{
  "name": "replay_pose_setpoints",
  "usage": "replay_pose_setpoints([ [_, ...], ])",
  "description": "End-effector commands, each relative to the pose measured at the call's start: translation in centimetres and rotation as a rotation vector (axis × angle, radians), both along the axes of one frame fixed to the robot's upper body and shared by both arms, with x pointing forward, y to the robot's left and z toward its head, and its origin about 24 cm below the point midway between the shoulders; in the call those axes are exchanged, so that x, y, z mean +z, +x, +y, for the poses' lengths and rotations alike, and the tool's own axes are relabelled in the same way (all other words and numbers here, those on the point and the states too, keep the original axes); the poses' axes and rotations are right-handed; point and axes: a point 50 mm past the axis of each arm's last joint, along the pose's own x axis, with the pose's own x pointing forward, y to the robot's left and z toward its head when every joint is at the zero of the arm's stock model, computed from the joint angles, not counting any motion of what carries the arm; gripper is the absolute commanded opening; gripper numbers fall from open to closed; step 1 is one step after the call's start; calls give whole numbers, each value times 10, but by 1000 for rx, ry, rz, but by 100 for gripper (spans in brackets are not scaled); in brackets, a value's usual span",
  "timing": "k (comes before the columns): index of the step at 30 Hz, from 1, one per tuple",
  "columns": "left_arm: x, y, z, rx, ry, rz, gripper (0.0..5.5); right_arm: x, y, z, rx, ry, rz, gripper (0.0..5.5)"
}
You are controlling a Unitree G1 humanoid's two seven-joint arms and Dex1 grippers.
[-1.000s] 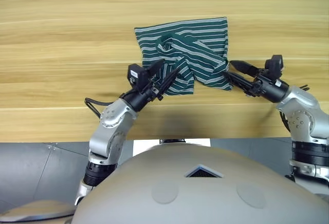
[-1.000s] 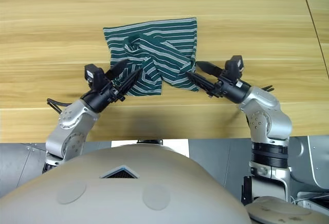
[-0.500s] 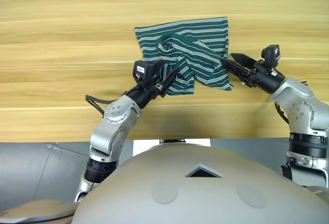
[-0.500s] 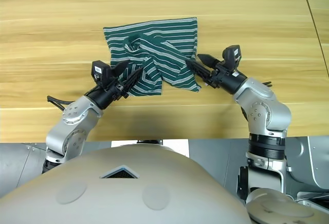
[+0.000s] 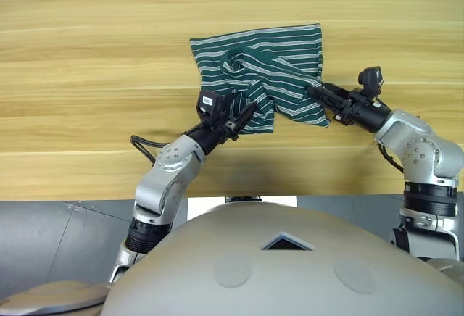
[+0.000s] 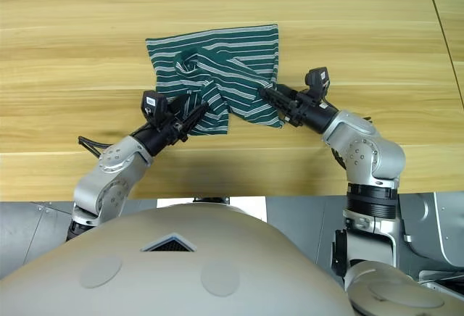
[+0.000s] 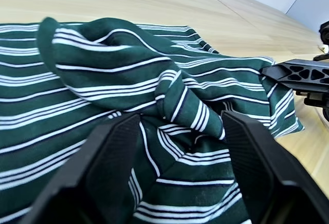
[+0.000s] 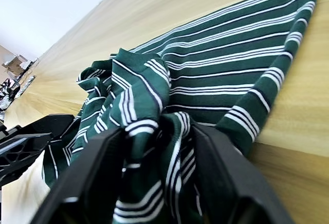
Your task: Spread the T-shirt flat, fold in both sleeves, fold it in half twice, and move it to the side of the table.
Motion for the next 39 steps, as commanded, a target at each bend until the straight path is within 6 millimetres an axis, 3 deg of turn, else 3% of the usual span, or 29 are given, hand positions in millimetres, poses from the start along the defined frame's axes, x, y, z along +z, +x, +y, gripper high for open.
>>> replay_pose_setpoints([
  [1,-7,3,-5,-10,0,48,282,14,-3,12,60,44,-76,153],
  [10,-10,23,-9,43,-37,74,282,21,-10,25,128,38,-137,5],
  [13,-12,26,-11,33,-37,82,282,21,-11,28,135,40,-143,3],
  [27,-24,25,-23,-30,-25,117,1,27,-9,33,146,53,-170,3],
  [32,-19,32,-18,13,-42,58,0,27,-8,33,151,50,-182,3],
  [37,12,32,2,-21,-106,-100,0,40,11,2,164,-71,-334,3],
  [39,31,24,29,-54,-87,-193,0,59,18,-27,196,-132,-465,3],
])
